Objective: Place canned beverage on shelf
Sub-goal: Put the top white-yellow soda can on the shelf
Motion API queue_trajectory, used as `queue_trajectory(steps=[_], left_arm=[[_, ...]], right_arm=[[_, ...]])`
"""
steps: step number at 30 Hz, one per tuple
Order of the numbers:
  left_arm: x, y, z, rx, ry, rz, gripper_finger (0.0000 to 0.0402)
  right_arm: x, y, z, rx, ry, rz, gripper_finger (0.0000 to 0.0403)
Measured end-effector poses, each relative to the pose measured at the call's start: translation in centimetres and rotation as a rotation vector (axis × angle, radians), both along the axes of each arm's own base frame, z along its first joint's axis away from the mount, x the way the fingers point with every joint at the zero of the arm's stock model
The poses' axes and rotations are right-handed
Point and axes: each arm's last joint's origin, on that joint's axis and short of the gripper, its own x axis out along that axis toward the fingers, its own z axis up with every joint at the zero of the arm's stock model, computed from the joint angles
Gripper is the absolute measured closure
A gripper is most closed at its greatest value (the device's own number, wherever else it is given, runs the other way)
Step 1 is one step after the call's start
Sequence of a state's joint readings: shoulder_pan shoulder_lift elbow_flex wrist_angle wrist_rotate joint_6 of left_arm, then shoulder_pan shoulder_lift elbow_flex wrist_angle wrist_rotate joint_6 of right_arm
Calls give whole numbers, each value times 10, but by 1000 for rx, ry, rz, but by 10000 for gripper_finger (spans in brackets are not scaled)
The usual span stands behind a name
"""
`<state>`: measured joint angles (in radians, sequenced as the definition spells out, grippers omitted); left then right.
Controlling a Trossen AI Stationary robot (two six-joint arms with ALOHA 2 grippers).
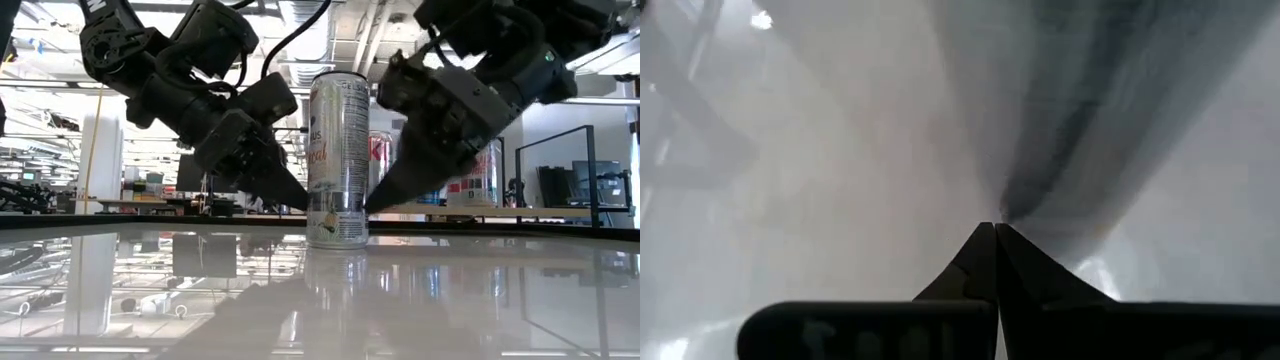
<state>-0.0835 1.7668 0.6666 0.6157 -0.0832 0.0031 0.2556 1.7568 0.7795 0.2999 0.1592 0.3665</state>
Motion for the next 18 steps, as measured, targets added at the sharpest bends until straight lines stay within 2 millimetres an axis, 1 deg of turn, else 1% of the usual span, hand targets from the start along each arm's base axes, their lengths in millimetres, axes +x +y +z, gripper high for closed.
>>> queue_trajectory(steps=[2, 6, 10, 12, 16, 18], left_arm=[[0, -1, 0, -6, 4, -7, 401], [-1, -5, -1, -18, 10, -37, 401], [-2, -9, -1, -37, 24, -84, 401], [-3, -11, -2, -40, 33, -95, 401], [-3, -11, 1, -38, 36, -96, 401], [-6, -11, 2, -29, 58, -97, 401]], right_arm=[[-1, -2, 5, -9, -2, -17, 382], [-10, -6, 16, -66, 30, -73, 382], [-20, -11, 31, -114, 47, -132, 382], [-27, -12, 34, -117, 86, -141, 382], [-39, -9, 44, -113, 129, -132, 382], [-45, -6, 52, -109, 122, -119, 382]])
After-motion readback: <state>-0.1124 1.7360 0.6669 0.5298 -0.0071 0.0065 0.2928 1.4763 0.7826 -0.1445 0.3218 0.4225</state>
